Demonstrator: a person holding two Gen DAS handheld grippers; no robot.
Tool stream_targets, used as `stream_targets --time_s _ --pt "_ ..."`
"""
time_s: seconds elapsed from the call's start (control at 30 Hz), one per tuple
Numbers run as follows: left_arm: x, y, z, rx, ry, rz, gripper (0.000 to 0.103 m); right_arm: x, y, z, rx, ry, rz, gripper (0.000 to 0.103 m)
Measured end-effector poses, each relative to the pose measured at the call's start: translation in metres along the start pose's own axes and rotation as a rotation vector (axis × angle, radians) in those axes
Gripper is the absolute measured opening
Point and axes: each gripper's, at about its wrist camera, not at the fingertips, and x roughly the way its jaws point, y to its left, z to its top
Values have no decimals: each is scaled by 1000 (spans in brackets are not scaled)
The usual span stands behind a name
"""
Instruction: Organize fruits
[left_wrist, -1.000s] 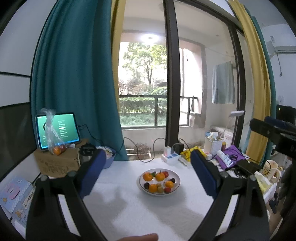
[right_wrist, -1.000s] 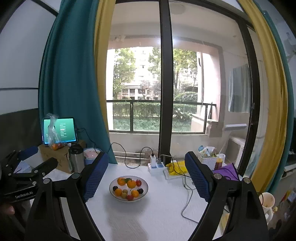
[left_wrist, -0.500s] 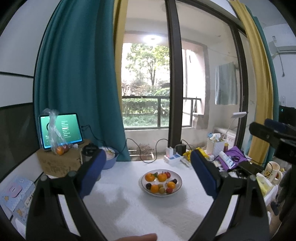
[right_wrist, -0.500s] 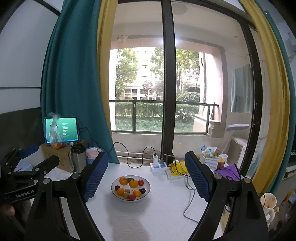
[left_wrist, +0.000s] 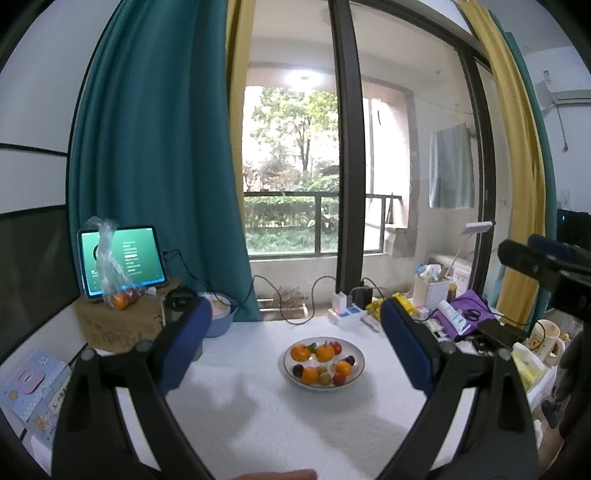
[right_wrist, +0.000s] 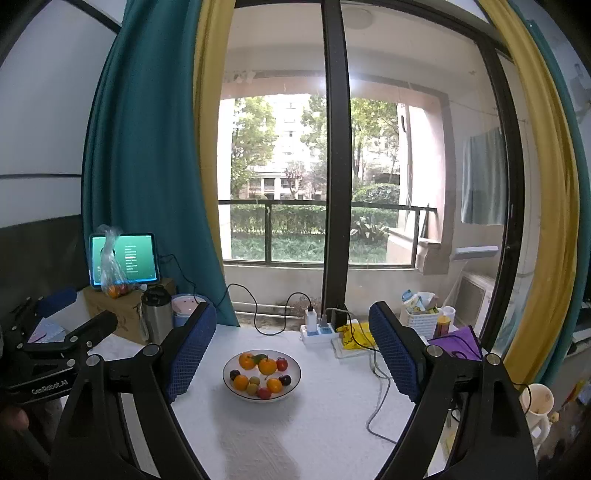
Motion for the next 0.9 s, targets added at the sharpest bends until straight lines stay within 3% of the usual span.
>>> stream_targets --time_s 0.73,0.9 --pt "5 -6 -3 25 9 -9 94 8 -4 -7 -1 21 9 87" --pt "21 -9 -6 23 44 -13 94 19 -9 -11 -2 40 7 87"
